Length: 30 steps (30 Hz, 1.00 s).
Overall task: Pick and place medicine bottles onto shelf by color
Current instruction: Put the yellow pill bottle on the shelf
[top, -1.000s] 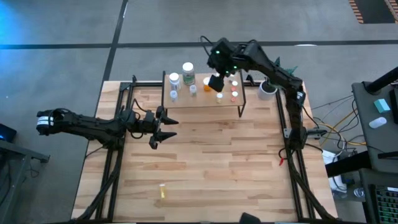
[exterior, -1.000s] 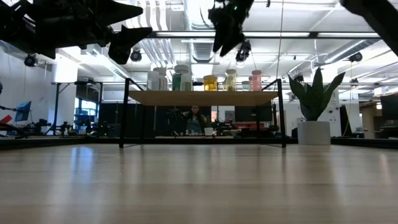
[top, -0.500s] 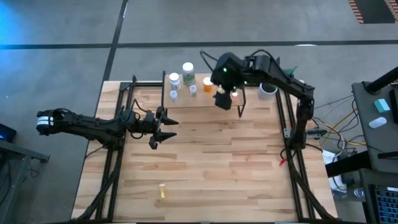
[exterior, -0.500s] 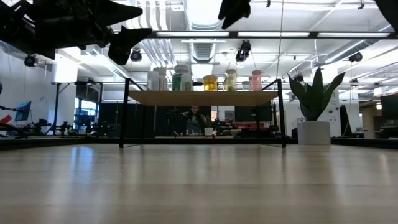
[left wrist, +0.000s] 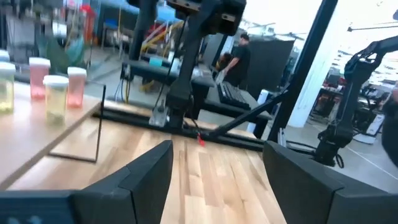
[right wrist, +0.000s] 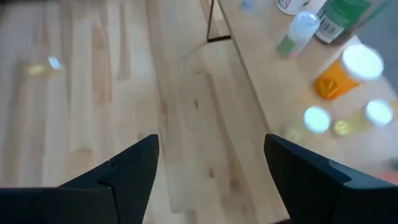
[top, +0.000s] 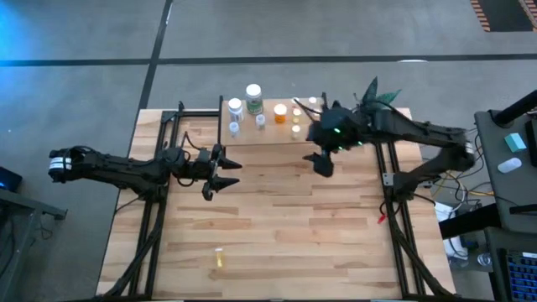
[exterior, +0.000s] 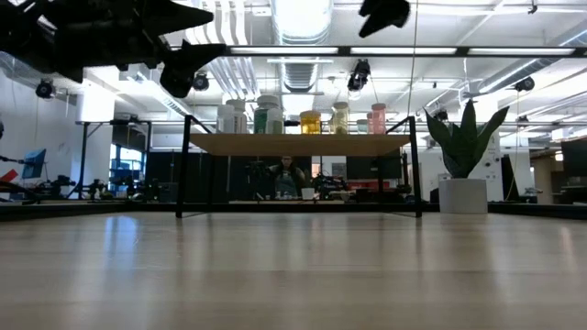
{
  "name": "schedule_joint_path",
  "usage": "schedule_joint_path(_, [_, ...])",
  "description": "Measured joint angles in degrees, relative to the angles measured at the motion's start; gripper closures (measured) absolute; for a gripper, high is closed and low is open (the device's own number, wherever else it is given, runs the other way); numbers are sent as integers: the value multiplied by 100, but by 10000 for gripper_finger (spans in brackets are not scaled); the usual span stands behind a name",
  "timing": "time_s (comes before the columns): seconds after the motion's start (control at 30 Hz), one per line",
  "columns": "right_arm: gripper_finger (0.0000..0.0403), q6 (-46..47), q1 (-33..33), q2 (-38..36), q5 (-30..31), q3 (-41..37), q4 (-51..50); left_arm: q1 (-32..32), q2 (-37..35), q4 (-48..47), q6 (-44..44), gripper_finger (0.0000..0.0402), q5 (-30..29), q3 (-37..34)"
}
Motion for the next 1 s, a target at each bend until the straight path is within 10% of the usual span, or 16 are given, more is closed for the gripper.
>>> schedule_joint_path(0.47, [124,801,865,-2350,50,-3453,2460,-55,72,-4960,-311,169,-22,2267])
schedule_joint_path(1.0, [124,926,1193,-2675,59,-4023,3191,-1881,177,-7412,-2528,169,-673,2461])
